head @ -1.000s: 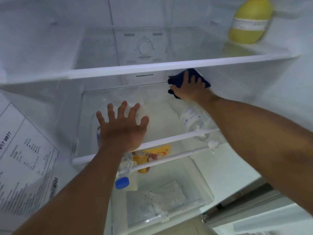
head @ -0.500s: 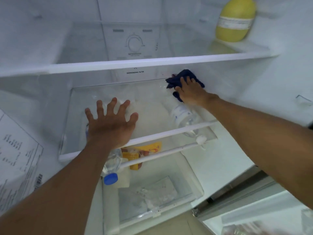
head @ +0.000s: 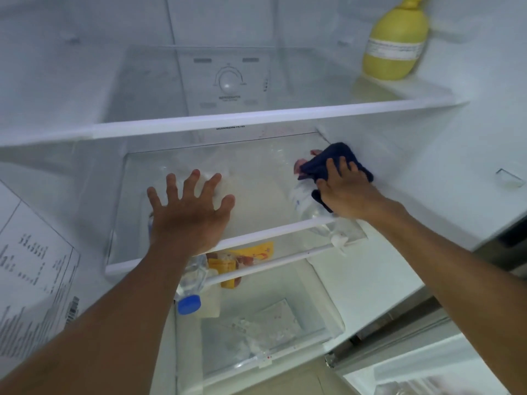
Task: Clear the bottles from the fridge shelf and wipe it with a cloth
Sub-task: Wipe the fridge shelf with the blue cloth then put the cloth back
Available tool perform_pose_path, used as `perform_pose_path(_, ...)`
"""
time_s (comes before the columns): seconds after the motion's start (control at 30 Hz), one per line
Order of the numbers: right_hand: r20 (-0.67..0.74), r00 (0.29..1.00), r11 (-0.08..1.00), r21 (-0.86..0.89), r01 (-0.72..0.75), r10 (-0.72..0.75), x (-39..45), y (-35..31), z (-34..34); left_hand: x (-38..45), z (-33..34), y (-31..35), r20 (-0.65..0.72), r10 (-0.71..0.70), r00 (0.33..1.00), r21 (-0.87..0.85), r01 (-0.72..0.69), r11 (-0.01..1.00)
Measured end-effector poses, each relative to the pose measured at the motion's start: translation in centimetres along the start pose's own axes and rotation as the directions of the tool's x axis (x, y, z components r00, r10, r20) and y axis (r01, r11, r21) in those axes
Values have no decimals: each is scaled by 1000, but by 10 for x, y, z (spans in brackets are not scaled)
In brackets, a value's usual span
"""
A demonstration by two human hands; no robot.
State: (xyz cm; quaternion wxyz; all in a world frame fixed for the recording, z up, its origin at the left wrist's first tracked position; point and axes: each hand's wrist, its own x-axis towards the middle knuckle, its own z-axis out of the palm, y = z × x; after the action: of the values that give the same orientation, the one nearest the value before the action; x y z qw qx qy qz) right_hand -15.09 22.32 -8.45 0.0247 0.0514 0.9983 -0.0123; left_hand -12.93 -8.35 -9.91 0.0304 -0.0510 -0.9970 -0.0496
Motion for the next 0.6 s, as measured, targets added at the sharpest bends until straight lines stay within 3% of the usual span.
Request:
perform_pose_path(0.07,3,1000,1000,11,11,-11,33,-30,-10,0,-1,0,24,-3,1000,-2,3,1000)
perform_pose_path(0.13,12,988,987,-38,157,-156,40,-47,-11,-1,0,1,21,-3,1000,-4,3,1000)
perform_pose_path(0.2,-9,900,886,-183,426,-435,0,-42,-2,-1,0,3,-1,-29,1000,-22,29,999)
perform_pose_path(0.27,-70,831,818,-237,524,-552,-45,-24,0,-2,-3,5,-36,-129,991,-47,127,991)
perform_pose_path(0.37,-109,947,942,-185,280,-303,-38,-6,-8,-9,-11,14,-73,-315,946,-47,312,949)
perform_pose_path(0.47,-149,989,1000,-5,1,-2,27,-35,-17,-9,-14,15,-37,-288,957,-33,287,957)
perform_pose_path(0.53,-131,991,998,48,37,-30,70,-61,-14,-7,-17,10,-4,-238,971,-15,238,971)
perform_pose_path(0.6,-114,974,978,44,203,-197,86,-92,-10,-4,-18,-6,19,-174,985,19,174,985)
